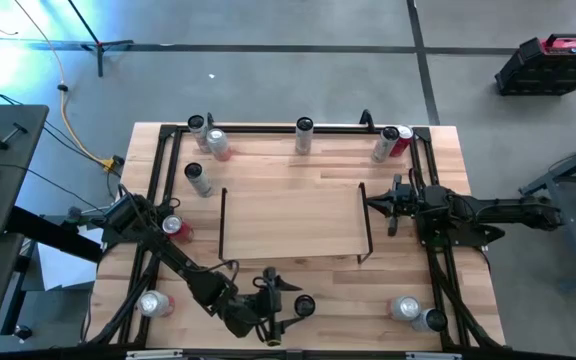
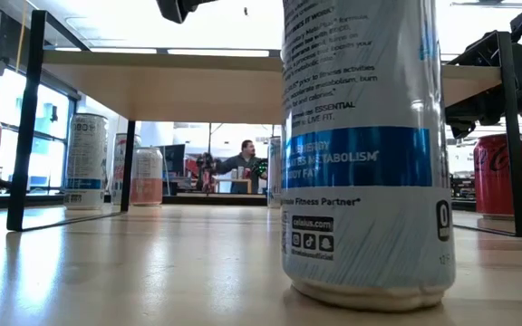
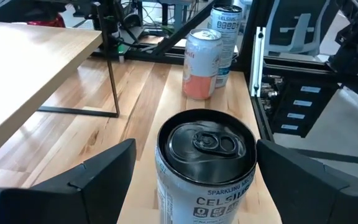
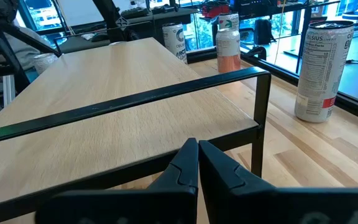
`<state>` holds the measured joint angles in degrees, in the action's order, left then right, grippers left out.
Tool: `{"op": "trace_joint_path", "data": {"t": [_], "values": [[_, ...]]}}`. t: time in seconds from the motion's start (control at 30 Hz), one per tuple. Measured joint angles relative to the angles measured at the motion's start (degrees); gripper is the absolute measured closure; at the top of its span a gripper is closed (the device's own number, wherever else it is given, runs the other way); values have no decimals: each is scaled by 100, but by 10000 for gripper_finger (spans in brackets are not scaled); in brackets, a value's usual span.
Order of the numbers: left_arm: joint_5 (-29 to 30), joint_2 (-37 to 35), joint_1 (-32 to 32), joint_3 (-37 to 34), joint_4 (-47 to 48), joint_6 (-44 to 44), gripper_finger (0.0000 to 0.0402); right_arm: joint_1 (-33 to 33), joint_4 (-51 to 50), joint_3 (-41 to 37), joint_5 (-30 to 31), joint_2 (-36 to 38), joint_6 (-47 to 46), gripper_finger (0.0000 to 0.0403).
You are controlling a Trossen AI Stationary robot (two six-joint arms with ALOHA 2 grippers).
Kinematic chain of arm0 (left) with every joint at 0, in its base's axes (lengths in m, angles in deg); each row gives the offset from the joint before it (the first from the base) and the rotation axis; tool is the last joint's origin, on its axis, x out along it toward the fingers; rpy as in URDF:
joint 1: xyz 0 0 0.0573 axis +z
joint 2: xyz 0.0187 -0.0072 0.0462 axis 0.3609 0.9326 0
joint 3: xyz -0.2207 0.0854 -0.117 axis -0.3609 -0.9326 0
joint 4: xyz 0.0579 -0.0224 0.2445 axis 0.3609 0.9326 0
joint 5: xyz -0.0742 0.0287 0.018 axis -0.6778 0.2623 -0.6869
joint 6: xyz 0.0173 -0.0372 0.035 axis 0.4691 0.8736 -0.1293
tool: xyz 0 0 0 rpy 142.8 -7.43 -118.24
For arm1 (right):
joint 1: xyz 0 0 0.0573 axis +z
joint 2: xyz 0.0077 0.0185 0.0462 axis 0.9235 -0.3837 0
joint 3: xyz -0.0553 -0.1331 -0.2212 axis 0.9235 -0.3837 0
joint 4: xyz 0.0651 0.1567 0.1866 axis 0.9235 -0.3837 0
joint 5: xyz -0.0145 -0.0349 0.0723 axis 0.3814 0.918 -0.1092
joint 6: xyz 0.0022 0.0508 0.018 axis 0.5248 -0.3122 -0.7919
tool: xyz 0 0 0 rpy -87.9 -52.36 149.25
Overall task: Place canned beverage on shelf
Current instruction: Put the bottom left white blue soda can on the shelf
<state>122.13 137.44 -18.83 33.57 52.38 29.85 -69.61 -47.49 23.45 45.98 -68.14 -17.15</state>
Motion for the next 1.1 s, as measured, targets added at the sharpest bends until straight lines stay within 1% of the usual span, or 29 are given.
{"op": "trace_joint_path", "data": {"t": [0.13, 0.23, 0.4, 0.6, 0.73, 0.83, 0.93, 1.03, 1.1], "values": [[-12, 3, -11, 0, -133, -1, 80, 0, -1, 0, -2, -1, 0, 403], [-6, 143, -13, 0, -245, 29, 80, 1, 0, 0, -1, 0, 0, 403], [10, 485, -3, -5, -621, 1, 80, 0, -1, 0, 0, 1, 0, 403], [18, 549, 12, -4, -1144, -167, 80, 0, 0, 1, -2, -1, 0, 403], [12, 549, 85, -4, -1173, -242, 80, 0, -1, 1, -1, -1, 0, 403], [-168, 592, 164, -2, -1173, -83, 80, 2, 0, -1, -2, 0, 0, 403], [-187, 638, 195, -2, -1137, 48, 81, 0, -1, 0, 0, 0, 0, 403], [-211, 678, 212, 0, -1141, 53, 89, 1, -1, 0, -1, 0, 0, 403], [-242, 689, 210, 0, -1131, 53, 101, 0, -1, 1, 0, -1, 0, 403]]}}
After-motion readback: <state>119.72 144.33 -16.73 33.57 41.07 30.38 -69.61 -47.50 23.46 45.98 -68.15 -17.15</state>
